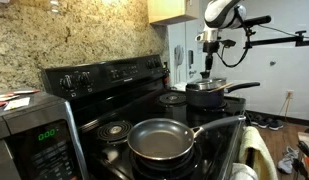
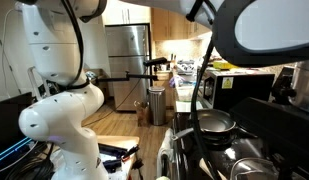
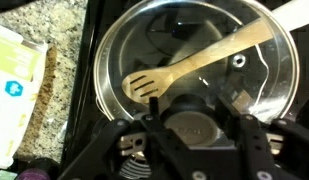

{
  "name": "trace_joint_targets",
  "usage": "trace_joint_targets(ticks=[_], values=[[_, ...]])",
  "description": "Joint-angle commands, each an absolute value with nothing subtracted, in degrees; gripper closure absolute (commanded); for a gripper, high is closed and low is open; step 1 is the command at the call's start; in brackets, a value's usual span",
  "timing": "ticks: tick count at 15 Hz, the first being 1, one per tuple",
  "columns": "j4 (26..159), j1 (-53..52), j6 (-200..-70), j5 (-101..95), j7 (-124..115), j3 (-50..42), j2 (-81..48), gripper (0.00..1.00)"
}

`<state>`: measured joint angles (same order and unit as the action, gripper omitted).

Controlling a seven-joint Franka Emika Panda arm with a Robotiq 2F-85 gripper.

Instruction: Put the wooden spatula in the pot then take the lid off the pan and put it on the pot

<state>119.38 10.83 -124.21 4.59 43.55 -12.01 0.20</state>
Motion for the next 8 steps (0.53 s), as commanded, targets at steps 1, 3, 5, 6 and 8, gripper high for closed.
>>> trace_joint_targets(ticks=[1, 3, 5, 6, 8], values=[[119.54, 10.70, -127.97, 2.21, 44.99, -11.37, 0.16, 0.66], [119.52, 10.61, -128.94, 2.97, 45.43, -11.05, -0.25, 0.66], [119.44, 10.50, -128.69, 3.27, 46.20, -10.88, -0.38, 0.16], [119.50, 10.46, -128.99, 3.35, 46.31, -10.84, -0.31, 0.09], [119.40, 10.45, -128.70, 3.75, 46.96, -10.77, -0.06, 0.02]])
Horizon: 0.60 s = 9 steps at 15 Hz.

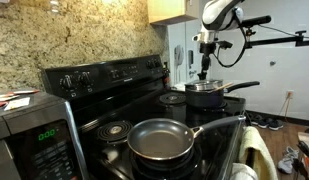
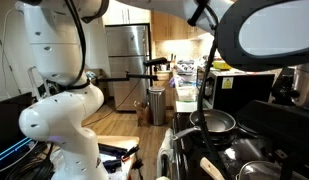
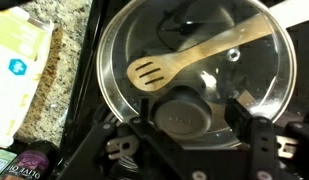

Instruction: Put the wooden spatula in the pot then take the lid off the pan and put it on the pot

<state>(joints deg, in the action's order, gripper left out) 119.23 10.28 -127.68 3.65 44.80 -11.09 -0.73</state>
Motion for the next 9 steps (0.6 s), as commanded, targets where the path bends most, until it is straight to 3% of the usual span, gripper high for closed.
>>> trace_joint_targets(ticks=[1, 9], values=[[119.43, 10.44, -128.82, 3.94, 46.97, -10.74, 0.05, 0.00], [117.78, 7.91, -118.74, 16.56, 58.47, -7.94, 0.75, 0.00]])
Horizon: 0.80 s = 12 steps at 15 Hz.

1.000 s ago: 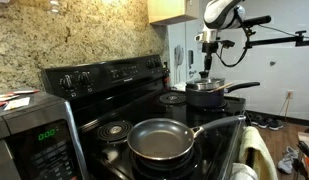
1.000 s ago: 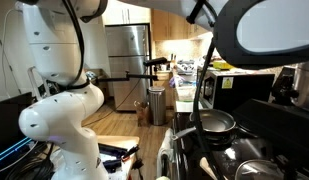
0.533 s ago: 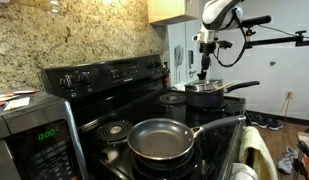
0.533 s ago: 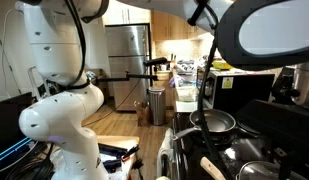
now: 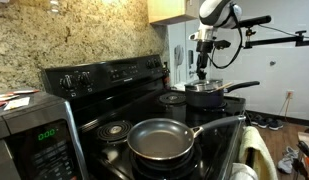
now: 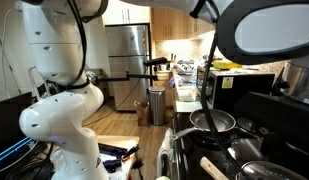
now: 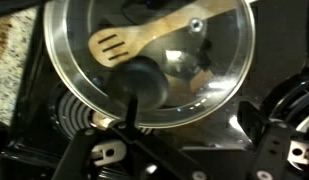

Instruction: Put the wooden spatula in the pot then take the lid off the pan and put it on the pot

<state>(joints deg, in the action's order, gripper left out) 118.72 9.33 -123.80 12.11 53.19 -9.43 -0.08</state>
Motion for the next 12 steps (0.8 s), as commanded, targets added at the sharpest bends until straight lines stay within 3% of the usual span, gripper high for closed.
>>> trace_joint_targets(ticks=[1, 10, 12], values=[[117.32, 7.16, -116.88, 17.71, 59.64, -7.30, 0.93, 0.00], [107.26, 2.65, -97.15, 16.67, 60.74, -3.28, -1.75, 0.00], [109.27, 2.61, -99.37, 16.47, 59.61, -3.12, -0.44, 0.00]])
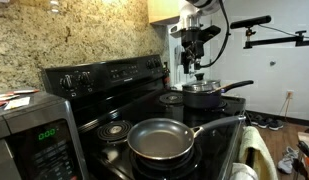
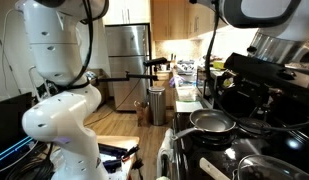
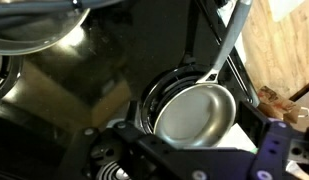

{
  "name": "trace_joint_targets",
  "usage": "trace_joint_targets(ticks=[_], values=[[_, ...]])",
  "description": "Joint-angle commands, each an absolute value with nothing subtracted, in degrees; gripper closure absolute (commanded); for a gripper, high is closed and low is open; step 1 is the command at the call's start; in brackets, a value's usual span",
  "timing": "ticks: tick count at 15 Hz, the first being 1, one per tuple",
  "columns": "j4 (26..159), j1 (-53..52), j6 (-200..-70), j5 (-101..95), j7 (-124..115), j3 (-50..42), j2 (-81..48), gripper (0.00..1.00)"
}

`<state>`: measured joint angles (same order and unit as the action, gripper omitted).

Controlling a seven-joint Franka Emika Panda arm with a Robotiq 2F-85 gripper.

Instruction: Put the wooden spatula in the pot then take the lid off the pan and put it on the pot

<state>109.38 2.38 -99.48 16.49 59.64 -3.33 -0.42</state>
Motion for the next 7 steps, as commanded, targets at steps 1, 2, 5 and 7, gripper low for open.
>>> trace_joint_targets(ticks=[1, 2, 5, 7], values=[[108.87, 2.62, -98.82, 16.47, 59.61, -3.10, -0.62, 0.00], [108.70, 2.63, -98.69, 16.47, 59.61, -3.09, -0.78, 0.00], [108.64, 2.67, -98.69, 16.47, 59.61, -3.06, -1.14, 0.00], [108.64, 2.67, -98.69, 16.47, 59.61, -3.05, -1.20, 0.00]])
